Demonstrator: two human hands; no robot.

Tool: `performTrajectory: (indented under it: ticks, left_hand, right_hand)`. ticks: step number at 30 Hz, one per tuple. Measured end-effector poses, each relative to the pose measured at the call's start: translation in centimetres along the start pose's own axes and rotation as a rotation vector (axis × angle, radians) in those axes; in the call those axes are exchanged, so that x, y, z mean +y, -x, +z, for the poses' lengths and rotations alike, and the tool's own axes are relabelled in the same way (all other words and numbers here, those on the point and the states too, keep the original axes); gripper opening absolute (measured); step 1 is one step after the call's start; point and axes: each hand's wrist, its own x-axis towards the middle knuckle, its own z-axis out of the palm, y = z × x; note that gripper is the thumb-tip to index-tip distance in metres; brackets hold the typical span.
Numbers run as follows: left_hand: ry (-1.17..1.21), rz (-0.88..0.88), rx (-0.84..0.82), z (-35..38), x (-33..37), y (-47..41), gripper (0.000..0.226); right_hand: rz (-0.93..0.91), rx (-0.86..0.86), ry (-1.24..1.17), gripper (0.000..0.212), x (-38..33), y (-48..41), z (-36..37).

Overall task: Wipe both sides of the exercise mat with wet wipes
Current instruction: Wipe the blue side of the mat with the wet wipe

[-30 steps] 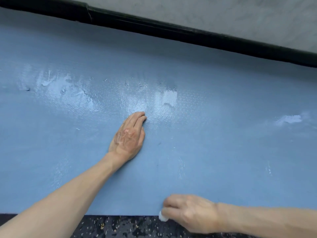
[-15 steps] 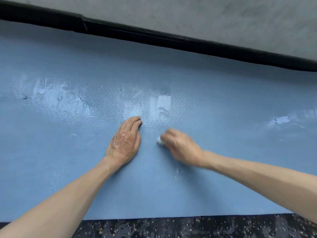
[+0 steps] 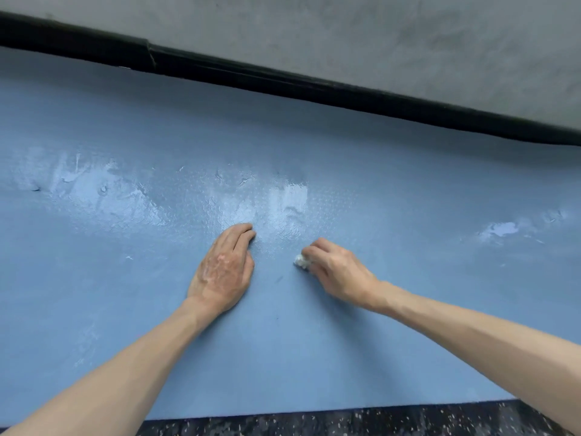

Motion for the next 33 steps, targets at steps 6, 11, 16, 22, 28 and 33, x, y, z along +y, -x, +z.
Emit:
performTrajectory:
  ticks: [6, 11, 16, 22, 28, 33]
  left_hand:
    - [0.013, -0.003, -0.002, 0.3, -0.2, 0.2, 0.039]
    - [0.004, -0.009, -0.002, 0.5, -0.2, 0.2, 0.037]
    - [0.005, -0.006, 0.001, 0.4, 0.0, 0.2, 0.038]
    - [0.01, 0.005, -0.003, 0.2, -0.3, 0.2, 0.039]
    - [0.022, 0.002, 0.013, 0.2, 0.0, 0.3, 0.038]
    - [0.004, 0.01, 0.019, 0.4, 0.2, 0.2, 0.038]
  right_hand:
    - [-0.113, -0.13, -0.06, 0.01, -2.4, 5.7, 0.5]
    - [-0.251, -0.33, -0.156, 0.012, -4.4, 10.8, 1.1]
    - [-0.125, -0.078, -0.027, 0.025, -1.3, 3.0, 0.6]
    - [0.016, 0.056, 0.026, 0.016, -0.6, 0.2, -0.1]
    - [-0.225, -0.368, -0.122, 0.017, -4.4, 12.5, 0.8]
    - [-0.272, -0.339, -0.047, 0.005, -3.2, 9.4, 0.5]
